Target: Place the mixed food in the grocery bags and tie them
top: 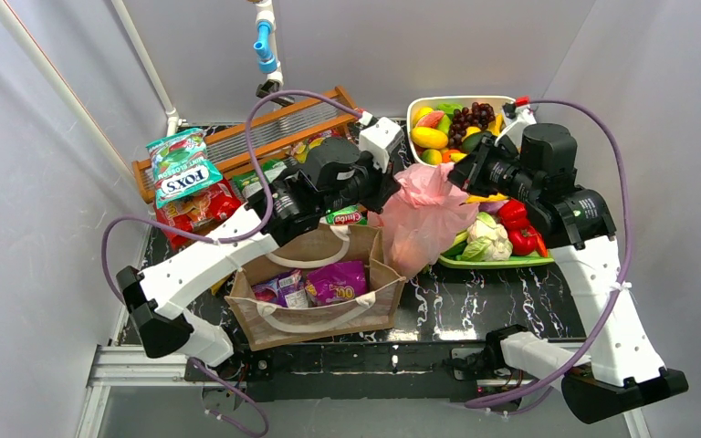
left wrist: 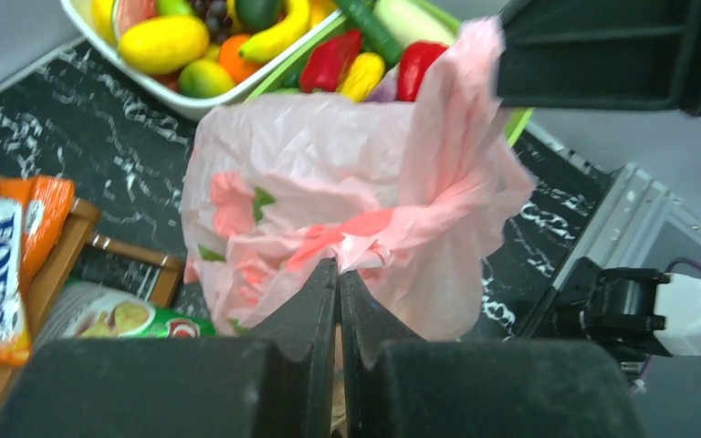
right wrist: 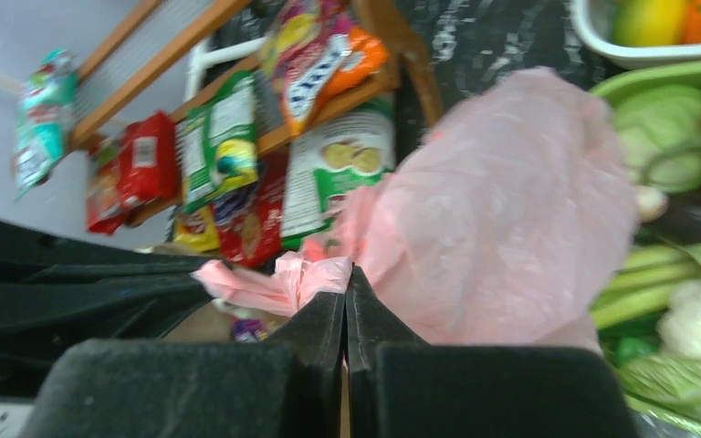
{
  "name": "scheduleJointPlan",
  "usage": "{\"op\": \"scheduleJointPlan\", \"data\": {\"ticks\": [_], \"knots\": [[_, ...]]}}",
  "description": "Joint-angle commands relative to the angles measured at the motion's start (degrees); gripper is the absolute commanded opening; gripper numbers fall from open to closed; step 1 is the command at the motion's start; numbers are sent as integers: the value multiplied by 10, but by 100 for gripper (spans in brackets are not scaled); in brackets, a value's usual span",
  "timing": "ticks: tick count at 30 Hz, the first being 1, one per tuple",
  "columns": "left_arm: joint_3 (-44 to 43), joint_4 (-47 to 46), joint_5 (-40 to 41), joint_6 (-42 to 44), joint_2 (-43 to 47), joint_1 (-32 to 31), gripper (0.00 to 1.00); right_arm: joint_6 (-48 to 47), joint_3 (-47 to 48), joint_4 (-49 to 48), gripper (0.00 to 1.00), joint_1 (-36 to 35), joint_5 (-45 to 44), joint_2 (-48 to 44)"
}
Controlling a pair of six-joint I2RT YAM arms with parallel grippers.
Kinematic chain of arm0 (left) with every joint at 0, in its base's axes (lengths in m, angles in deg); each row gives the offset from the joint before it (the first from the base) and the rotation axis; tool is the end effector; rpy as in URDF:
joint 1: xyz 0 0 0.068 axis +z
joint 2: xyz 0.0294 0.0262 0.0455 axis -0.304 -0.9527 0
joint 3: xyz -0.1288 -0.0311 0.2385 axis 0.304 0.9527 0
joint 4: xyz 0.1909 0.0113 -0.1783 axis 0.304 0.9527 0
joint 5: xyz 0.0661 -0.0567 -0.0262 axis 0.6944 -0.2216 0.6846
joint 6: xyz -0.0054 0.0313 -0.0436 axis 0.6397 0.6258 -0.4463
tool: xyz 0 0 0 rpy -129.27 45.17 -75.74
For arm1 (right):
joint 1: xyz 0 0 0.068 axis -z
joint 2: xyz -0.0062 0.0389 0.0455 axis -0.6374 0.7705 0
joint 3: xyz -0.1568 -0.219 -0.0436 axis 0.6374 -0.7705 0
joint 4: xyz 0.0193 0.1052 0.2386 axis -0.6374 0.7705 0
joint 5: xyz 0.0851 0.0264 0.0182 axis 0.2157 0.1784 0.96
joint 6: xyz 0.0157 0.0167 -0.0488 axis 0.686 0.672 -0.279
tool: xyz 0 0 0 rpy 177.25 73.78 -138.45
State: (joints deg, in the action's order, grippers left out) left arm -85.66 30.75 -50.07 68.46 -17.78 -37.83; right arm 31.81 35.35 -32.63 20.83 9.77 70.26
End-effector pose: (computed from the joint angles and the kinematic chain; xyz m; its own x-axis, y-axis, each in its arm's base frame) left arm 0.1853 -0.2675 0.4549 -0.2223 0.0412 -0.9741 0.7771 0.6109 -0.1515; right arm 0.1843 0.0720 0.4582 -0.5348 0.3492 -0.7695 -0.3010 0.7722 0.5596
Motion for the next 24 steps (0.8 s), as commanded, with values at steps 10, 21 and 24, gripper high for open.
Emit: {"op": "scheduleJointPlan", "data": {"ticks": [10, 21, 24], "knots": [[258, 86, 221, -107, 202, 79, 0, 21, -154, 61, 1, 180, -171, -6], [276, 88, 214, -91, 215, 101, 0, 17, -175, 50, 1, 182, -159, -13], [244, 62, 96, -48, 211, 102, 4, 17, -175, 40, 1, 182, -114, -18]]}}
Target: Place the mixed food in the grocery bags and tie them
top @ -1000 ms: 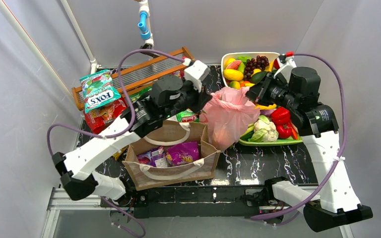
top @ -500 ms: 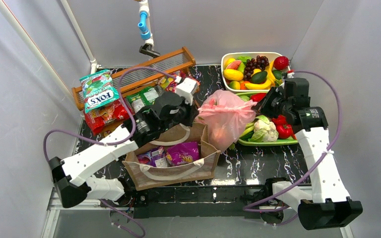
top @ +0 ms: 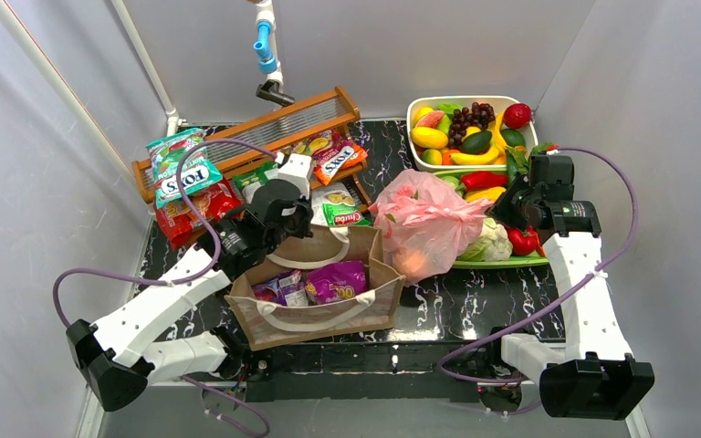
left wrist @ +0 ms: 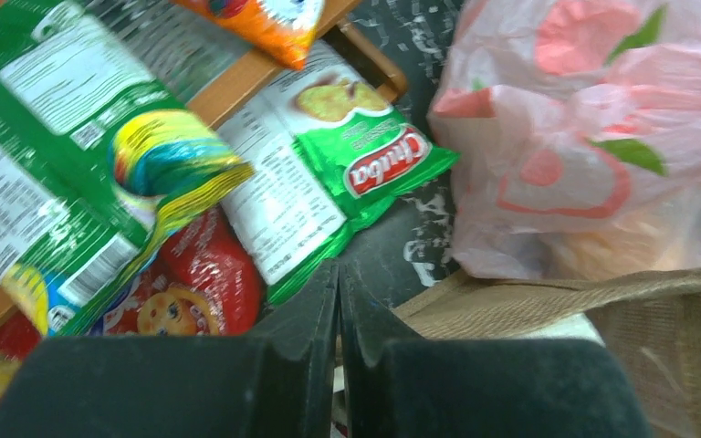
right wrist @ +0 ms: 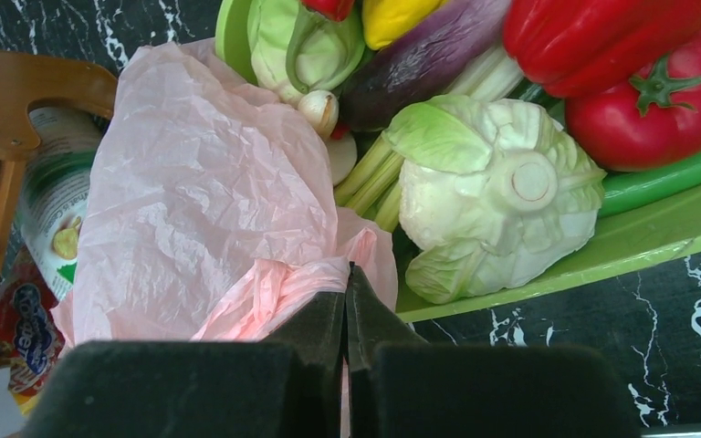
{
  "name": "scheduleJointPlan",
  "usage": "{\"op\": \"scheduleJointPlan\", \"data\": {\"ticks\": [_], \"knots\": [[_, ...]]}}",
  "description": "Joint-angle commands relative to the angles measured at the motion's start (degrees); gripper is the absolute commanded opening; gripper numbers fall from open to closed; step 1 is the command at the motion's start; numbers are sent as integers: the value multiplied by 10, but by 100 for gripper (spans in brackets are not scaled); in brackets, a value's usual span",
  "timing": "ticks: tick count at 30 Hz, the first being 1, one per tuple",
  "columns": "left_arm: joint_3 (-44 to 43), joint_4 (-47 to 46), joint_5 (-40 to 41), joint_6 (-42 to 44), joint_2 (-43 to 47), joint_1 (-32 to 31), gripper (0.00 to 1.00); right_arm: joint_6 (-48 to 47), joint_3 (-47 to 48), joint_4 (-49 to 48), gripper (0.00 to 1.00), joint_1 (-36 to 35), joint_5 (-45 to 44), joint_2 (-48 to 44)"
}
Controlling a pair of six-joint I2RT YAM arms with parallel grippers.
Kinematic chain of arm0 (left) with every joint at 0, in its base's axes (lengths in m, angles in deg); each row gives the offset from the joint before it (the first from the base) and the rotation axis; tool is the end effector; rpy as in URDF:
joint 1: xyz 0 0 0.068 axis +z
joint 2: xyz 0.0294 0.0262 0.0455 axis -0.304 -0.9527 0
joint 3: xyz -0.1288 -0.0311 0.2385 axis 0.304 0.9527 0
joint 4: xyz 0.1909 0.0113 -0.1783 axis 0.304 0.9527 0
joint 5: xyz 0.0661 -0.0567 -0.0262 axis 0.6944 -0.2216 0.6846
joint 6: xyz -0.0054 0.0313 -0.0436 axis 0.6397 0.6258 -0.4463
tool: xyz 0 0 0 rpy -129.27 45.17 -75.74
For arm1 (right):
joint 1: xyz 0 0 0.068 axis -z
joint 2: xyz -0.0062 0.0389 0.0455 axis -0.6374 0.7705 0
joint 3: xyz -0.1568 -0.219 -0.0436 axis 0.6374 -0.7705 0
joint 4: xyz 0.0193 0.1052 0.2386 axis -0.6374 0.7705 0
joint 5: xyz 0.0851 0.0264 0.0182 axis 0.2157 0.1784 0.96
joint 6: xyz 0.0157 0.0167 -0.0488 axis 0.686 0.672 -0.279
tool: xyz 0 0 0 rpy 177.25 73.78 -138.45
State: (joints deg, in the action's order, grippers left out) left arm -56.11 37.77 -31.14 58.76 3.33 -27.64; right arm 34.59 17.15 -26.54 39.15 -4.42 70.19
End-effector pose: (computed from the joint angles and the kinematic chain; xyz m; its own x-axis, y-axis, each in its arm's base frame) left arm 0.1739 -0.1577 0.3625 -0.4231 -0.0020 -0.9061 0.3143 0.9376 -0.1488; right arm 0.2112 0.0018 0.3473 -0.5683 0.5554 -0.6071 0.3714 0.8315 0.4131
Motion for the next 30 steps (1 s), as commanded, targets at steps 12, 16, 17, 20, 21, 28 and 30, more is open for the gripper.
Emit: {"op": "scheduleJointPlan", "data": {"ticks": [12, 16, 17, 20, 21, 28, 30], "knots": [[-273, 76, -418, 138, -134, -10, 89, -14, 48, -13, 1, -12, 97, -26], [-315, 77, -480, 169, -190, -17, 87, -17, 64, -5, 1, -18, 99, -23], [-332, 82, -487, 178, -204, -18, 86, -18, 68, -2, 1, -19, 99, -22], [-375, 106, -508, 199, -246, -21, 82, -18, 73, 0, 1, -22, 101, -21], [-389, 115, -512, 204, -260, -22, 80, -18, 74, 0, 1, -23, 102, -21], [-437, 137, -509, 206, -322, -33, 68, -18, 76, 0, 1, -25, 109, -18], [-441, 137, -505, 203, -330, -37, 65, -17, 77, -1, 1, -26, 110, -18]]}}
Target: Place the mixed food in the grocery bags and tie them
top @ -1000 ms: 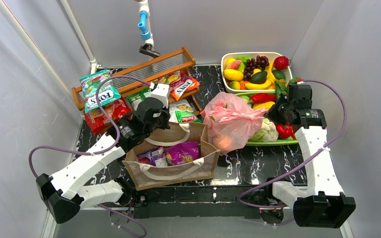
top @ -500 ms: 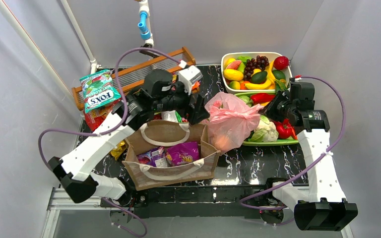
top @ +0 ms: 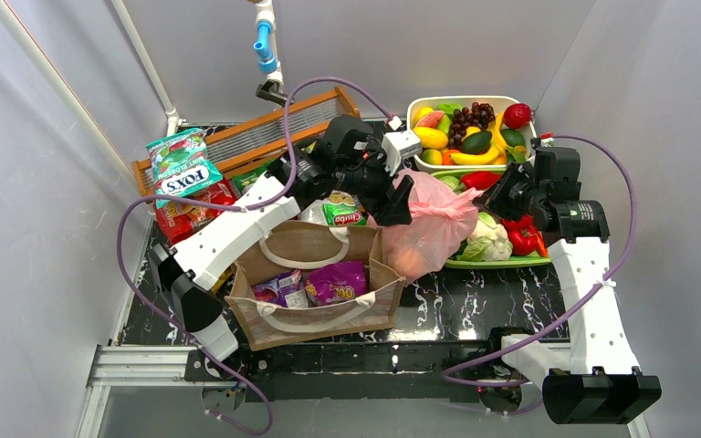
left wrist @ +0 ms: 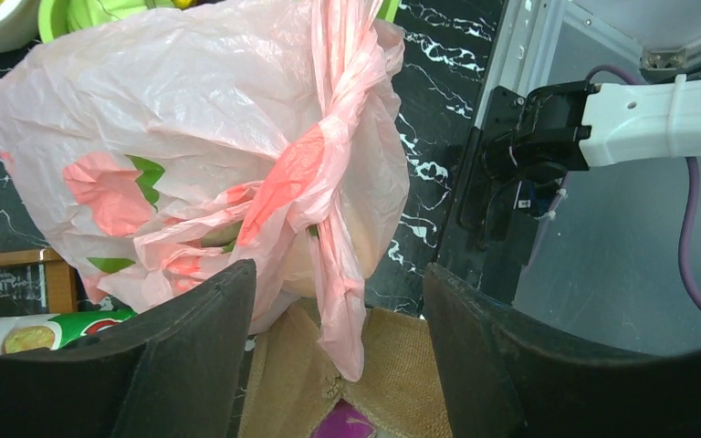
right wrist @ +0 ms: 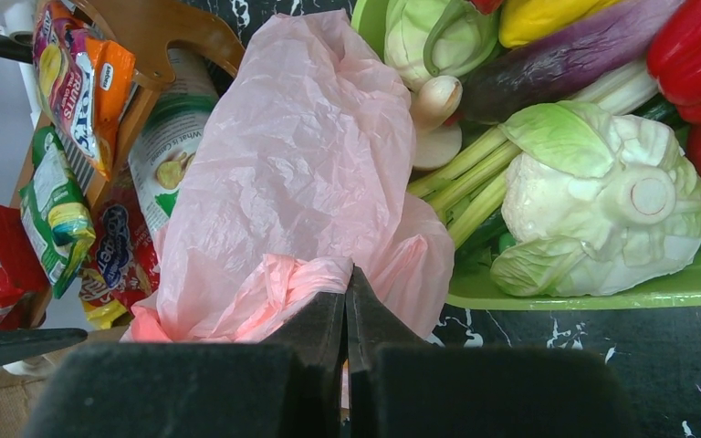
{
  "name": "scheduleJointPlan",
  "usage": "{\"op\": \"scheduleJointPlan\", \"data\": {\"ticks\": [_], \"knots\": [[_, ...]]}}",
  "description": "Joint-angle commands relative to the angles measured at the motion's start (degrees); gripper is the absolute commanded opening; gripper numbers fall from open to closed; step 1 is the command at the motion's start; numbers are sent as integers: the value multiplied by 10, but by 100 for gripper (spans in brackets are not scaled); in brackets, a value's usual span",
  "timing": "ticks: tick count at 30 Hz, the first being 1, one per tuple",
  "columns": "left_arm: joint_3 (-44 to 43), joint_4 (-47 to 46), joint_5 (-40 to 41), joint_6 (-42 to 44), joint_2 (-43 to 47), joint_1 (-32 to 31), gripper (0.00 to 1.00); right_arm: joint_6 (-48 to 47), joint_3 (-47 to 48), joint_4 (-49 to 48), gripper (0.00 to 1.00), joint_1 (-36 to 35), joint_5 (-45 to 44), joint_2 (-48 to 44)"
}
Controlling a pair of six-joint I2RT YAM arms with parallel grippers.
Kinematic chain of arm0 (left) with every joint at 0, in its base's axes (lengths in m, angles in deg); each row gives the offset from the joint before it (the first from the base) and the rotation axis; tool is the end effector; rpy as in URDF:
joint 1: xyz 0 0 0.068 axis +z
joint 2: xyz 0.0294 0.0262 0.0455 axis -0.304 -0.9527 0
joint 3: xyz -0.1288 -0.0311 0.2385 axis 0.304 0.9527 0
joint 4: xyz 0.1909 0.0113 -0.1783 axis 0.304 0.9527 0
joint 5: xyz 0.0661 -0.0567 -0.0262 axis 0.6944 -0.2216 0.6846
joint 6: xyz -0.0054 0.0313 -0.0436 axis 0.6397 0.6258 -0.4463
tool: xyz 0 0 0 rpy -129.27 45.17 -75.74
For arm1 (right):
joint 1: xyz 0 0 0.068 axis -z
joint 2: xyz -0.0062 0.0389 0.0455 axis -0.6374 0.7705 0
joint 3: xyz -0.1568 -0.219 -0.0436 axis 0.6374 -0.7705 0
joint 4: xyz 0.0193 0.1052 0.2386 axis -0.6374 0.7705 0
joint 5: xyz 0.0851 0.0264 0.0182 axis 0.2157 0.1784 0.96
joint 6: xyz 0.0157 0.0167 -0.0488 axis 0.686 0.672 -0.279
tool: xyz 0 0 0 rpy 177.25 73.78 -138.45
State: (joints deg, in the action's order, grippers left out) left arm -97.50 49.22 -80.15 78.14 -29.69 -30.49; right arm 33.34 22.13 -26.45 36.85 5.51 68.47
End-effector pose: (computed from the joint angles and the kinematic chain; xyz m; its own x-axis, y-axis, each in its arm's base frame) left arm 0.2311 -0.2833 0.4248 -0.3074 0.3546 -0.8830 0.9362 0.2788 -0.2140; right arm 0.2006 0.0159 0.3809 -0.5977 0.5051 -0.6227 0.1601 0.8362 0.5246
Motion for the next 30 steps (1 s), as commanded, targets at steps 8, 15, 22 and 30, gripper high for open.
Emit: {"op": "scheduleJointPlan", "data": {"ticks": [8, 15, 22, 30], "knots": [[-21, 22, 7, 12, -11, -23, 58, -6, 26, -5, 1, -4, 12, 1], [-4, 15, 21, 10, -6, -26, 50, -5, 25, -7, 1, -4, 19, 3], [-7, 16, 62, 12, -17, -31, 48, -6, 26, -9, 1, -4, 23, 2], [-2, 19, 65, 17, -22, -34, 38, -6, 27, -11, 1, -4, 28, 1]]}}
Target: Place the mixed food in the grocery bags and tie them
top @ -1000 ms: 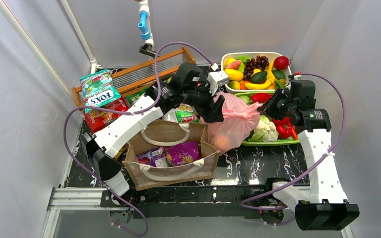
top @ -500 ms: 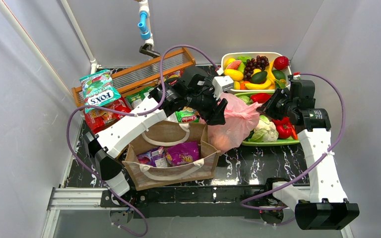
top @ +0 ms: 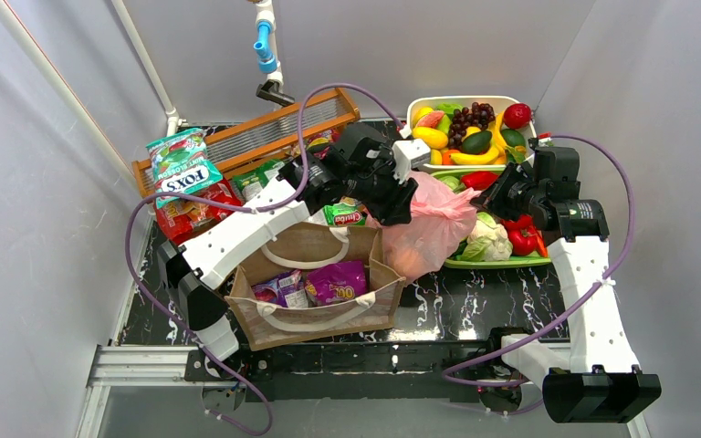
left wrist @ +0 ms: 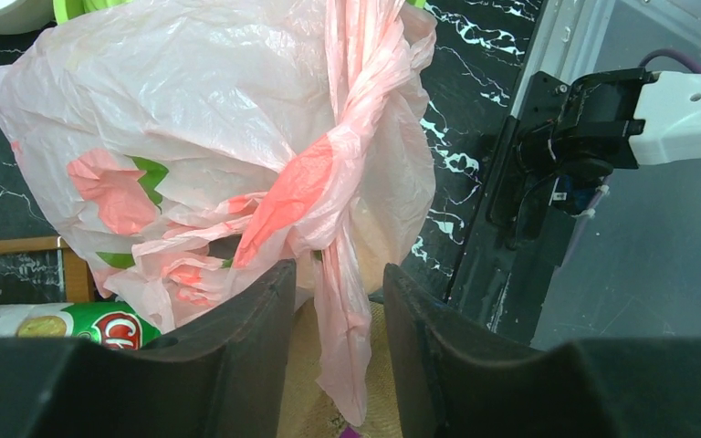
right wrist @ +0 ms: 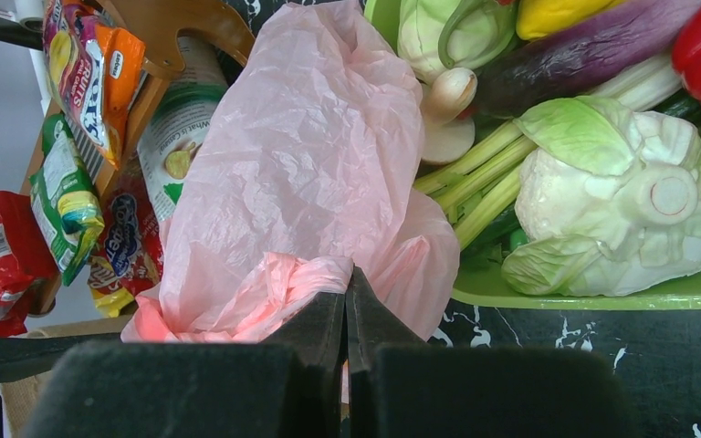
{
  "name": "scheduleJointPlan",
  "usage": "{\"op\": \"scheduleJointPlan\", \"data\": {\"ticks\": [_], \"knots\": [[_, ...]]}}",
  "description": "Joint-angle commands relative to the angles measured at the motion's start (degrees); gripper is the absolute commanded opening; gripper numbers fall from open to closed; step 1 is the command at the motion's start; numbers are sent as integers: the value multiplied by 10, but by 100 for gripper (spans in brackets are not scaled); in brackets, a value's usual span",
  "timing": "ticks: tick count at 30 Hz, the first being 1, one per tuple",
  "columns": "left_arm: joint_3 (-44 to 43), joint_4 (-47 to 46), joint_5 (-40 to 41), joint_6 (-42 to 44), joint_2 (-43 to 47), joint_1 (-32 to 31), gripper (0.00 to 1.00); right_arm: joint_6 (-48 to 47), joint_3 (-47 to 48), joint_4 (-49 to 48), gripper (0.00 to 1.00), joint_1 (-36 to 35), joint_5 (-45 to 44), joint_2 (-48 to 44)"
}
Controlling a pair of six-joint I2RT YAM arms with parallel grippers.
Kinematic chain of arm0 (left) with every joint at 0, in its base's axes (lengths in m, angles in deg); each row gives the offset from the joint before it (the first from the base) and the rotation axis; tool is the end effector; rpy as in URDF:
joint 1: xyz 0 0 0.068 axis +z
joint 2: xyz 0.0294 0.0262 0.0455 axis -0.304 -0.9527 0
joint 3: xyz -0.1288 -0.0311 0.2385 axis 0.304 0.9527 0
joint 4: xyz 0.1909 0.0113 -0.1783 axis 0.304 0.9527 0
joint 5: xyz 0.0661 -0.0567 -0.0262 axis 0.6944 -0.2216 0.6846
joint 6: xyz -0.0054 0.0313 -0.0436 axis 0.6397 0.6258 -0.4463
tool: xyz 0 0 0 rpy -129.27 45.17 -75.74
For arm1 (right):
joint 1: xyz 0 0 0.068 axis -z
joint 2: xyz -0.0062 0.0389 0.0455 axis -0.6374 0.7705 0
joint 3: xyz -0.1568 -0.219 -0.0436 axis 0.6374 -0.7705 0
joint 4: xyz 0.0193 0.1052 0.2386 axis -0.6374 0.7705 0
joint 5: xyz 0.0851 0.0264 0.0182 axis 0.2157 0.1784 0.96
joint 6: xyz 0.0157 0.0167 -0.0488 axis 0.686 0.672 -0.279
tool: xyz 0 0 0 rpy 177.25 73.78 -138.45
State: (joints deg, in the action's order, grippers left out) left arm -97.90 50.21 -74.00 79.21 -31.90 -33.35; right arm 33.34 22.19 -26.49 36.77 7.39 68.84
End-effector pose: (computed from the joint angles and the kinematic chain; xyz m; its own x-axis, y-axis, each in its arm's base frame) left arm 0.2269 -0.3016 0.4111 -0.2990 0.4095 -0.8619 0.9304 0.3259 -0.1679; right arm 0.2021 0.0174 0.3803 -0.6151 0.5000 -0.6096 0.1399 0.8301 0.5397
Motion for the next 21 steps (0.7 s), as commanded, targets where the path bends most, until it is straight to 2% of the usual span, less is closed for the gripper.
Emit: {"op": "scheduleJointPlan", "data": {"ticks": [1, 8, 9, 11, 12, 21], "knots": [[3, 9, 3, 7, 1, -6, 37, -6, 26, -11, 1, -3, 8, -3], [3, 21, 11, 17, -4, -15, 26, -7, 25, -12, 1, -3, 9, -3], [3, 24, 14, 18, -5, -16, 21, -7, 25, -12, 1, -3, 9, -2], [5, 24, 20, 21, -4, -17, 4, -7, 25, -12, 1, -3, 9, -3], [6, 24, 22, 22, -3, -18, 0, -7, 26, -12, 1, -3, 9, -3], [16, 30, 31, 35, 23, -19, 0, -6, 34, -8, 1, -3, 7, -1]]}}
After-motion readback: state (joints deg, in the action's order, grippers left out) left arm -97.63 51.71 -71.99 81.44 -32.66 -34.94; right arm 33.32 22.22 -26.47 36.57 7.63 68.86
